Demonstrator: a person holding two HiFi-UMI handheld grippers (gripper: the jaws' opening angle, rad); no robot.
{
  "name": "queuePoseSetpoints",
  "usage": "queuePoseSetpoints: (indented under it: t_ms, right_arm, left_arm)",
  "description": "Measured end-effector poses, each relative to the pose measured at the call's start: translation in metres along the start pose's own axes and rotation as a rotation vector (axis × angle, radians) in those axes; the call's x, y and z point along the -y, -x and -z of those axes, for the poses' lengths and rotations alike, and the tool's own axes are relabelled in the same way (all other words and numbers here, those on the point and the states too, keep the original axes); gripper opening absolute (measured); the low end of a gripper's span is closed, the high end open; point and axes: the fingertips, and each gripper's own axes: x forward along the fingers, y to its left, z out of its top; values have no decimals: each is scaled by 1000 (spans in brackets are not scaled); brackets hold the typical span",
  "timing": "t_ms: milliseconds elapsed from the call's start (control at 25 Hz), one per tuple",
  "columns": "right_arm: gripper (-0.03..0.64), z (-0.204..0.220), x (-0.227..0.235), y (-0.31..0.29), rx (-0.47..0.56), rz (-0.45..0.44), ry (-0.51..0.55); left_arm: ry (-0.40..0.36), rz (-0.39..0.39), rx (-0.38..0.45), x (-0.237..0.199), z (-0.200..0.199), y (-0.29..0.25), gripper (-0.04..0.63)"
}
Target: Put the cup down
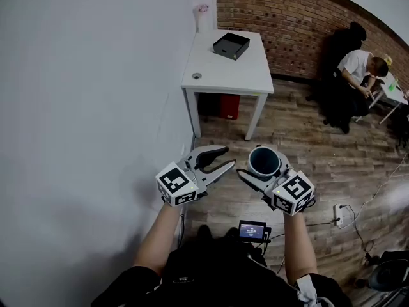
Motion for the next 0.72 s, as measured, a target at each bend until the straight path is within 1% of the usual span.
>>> queuePoseSetpoints:
  t_ms: [200, 360, 720]
  right_arm:
    - [403, 2, 9, 3, -6, 0, 4]
    - [403, 4, 14, 10, -9, -12, 2]
    - [403, 10, 42, 27, -4, -49, 15]
  left_arm:
    - [2, -11, -3, -4, 3, -8, 140]
    - [-5, -40, 0, -2, 3, -18, 140]
    - [-28, -90, 9, -2, 6, -55, 140]
